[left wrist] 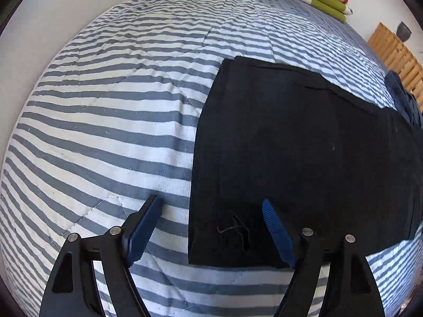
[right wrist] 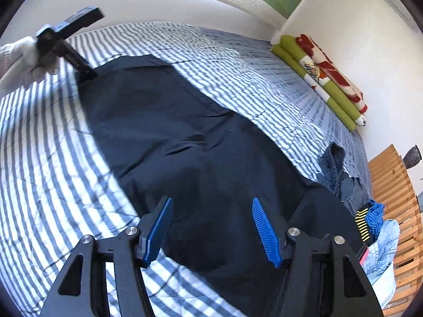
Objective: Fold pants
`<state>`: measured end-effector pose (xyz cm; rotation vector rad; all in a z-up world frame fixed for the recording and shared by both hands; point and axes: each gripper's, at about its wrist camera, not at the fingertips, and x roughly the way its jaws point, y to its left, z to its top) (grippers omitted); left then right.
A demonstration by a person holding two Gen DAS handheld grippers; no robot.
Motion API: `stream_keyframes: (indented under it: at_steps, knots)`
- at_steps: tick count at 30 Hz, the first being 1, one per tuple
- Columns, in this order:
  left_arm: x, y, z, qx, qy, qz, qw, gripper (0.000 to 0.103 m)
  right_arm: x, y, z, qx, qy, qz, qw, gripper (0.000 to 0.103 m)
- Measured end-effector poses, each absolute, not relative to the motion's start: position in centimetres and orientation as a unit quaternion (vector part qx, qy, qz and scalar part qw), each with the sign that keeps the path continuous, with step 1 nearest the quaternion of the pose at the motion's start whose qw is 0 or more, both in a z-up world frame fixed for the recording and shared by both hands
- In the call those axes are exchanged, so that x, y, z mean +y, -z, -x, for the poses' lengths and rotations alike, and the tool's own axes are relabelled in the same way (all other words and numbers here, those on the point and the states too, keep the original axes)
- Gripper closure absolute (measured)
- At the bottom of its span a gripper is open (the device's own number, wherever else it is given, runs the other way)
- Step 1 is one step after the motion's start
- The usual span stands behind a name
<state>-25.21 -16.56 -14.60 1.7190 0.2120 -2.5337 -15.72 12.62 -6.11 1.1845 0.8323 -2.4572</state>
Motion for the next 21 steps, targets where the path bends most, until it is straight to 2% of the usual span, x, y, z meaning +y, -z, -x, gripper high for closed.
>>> stream_keyframes:
  at_steps: [1, 4, 5, 8, 10, 12, 15, 17, 21]
  knots:
    - [-16.1, 14.6, 25.2, 0.062, 0.827, -0.557, 0.037, 0.029, 12.1, 6.6, 15.4, 0.291, 0.851, -0.412, 0.145, 0.045]
    - [-14.7, 14.1, 24.8, 0.055, 0.832, -0.552, 0.028, 0.07, 9.9, 8.3, 14.3, 0.325, 0.841, -0.404, 0.156, 0.045]
    - [-14.6, 13.9, 24.7, 0.052, 0.832, -0.552, 0.03, 0.079, 9.3, 8.8, 14.1, 0.333, 0.837, -0.404, 0.162, 0.044]
    - [-15.3, 12.9, 24.3, 0.084, 0.832, -0.547, 0.037, 0.092, 7.1, 10.3, 13.5, 0.363, 0.825, -0.398, 0.171, 0.039]
    - [-16.0, 11.6, 24.1, 0.106, 0.838, -0.534, 0.032, 0.097, 5.6, 11.3, 13.5, 0.398, 0.819, -0.38, 0.162, 0.038]
    - [-16.3, 10.2, 23.8, 0.116, 0.844, -0.523, 0.029, 0.097, 4.3, 12.4, 13.7, 0.439, 0.811, -0.356, 0.15, 0.033]
    - [-16.2, 8.6, 23.8, 0.11, 0.849, -0.515, 0.031, 0.097, 3.1, 14.4, 14.5, 0.491, 0.789, -0.343, 0.134, 0.032]
    - [-16.1, 7.9, 24.0, 0.11, 0.851, -0.512, 0.032, 0.097, 2.5, 14.7, 14.9, 0.506, 0.791, -0.323, 0.122, 0.027]
    - [-17.1, 6.2, 25.3, 0.132, 0.853, -0.503, 0.03, 0.098, 2.1, 14.3, 15.9, 0.511, 0.781, -0.334, 0.127, 0.029]
